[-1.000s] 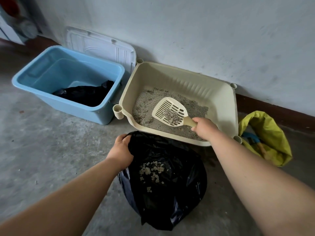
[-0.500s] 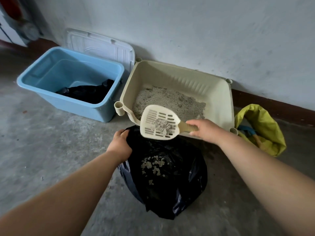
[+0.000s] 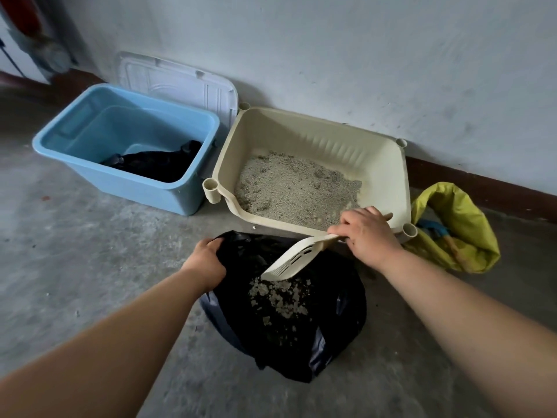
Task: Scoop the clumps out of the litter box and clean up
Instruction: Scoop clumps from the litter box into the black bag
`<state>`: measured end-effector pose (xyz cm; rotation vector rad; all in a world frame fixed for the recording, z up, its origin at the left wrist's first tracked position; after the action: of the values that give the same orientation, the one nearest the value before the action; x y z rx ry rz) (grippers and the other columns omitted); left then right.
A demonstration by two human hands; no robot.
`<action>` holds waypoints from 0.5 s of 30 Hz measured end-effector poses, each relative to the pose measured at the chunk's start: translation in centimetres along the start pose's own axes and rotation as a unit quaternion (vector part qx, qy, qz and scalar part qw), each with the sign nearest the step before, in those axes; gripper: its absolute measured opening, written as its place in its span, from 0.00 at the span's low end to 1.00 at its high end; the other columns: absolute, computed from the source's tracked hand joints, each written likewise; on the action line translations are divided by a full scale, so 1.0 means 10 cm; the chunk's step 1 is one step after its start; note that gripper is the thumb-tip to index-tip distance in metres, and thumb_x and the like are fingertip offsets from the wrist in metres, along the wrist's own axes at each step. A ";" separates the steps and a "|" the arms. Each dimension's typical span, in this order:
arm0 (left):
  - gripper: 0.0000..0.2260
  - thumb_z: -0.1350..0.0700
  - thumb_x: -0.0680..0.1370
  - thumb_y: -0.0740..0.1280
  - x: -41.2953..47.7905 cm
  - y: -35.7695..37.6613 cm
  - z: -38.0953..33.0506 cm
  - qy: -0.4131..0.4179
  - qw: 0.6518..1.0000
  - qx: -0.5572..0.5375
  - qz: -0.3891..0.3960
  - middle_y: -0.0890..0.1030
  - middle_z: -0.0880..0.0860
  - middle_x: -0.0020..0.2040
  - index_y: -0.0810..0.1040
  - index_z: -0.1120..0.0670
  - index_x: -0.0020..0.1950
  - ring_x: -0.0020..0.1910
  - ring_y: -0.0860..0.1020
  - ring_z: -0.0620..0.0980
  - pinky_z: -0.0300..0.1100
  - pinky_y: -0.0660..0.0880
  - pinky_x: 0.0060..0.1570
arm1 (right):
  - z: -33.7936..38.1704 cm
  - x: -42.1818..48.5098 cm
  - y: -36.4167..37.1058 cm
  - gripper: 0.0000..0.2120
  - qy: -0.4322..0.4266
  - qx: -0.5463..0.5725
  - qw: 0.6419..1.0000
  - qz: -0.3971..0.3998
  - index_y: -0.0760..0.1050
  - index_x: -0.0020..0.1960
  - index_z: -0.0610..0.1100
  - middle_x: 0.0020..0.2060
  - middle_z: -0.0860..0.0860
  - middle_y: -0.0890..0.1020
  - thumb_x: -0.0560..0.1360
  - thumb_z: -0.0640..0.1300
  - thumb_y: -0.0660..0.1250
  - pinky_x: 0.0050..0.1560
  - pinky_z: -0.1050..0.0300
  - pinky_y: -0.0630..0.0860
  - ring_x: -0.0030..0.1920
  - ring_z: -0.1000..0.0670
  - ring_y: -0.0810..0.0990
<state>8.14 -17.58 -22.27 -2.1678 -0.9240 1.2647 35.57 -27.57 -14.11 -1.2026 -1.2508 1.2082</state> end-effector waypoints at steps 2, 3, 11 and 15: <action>0.28 0.62 0.76 0.60 -0.02 0.06 0.07 -0.001 0.999 0.024 0.039 0.62 0.53 0.74 0.62 0.50 0.76 0.68 0.70 0.56 0.43 0.69 0.65 | -0.01 0.02 0.00 0.19 0.018 0.021 1.000 -0.015 0.82 0.47 0.51 0.35 0.50 0.75 0.62 0.32 0.74 0.43 0.51 0.69 0.39 0.45 0.77; 0.28 0.62 0.76 0.59 -0.04 0.09 0.09 0.000 0.997 0.043 0.060 0.63 0.53 0.74 0.62 0.49 0.76 0.68 0.70 0.56 0.42 0.69 0.64 | -0.03 0.03 0.01 0.19 0.029 0.036 0.999 -0.019 0.83 0.48 0.51 0.35 0.50 0.75 0.62 0.33 0.75 0.44 0.51 0.69 0.39 0.44 0.77; 0.27 0.67 0.76 0.53 -0.26 0.20 0.24 -0.005 0.977 0.113 0.181 0.73 0.51 0.69 0.73 0.43 0.68 0.65 0.72 0.50 0.36 0.68 0.61 | -0.19 0.26 0.08 0.24 0.240 0.178 0.950 0.096 0.70 0.69 0.50 0.59 0.47 0.79 0.74 0.44 0.68 0.55 0.54 0.74 0.56 0.45 0.78; 0.28 0.69 0.75 0.52 -0.30 0.14 0.32 -0.026 0.979 0.084 0.184 0.74 0.50 0.67 0.76 0.45 0.65 0.64 0.72 0.50 0.38 0.68 0.63 | -0.34 0.49 0.06 0.16 0.311 0.159 0.931 0.103 0.75 0.62 0.48 0.50 0.46 0.80 0.75 0.43 0.66 0.45 0.53 0.77 0.46 0.45 0.78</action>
<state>4.68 -20.51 -23.00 -2.2440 -0.4243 1.5156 38.86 -22.57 -14.59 -1.3462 -0.4486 1.0058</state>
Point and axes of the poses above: each hand's wrist, its own x-axis towards the middle knuckle, its own y-axis out of the palm, z = x × y, the point moved 7 cm from there along x, towards the middle knuckle
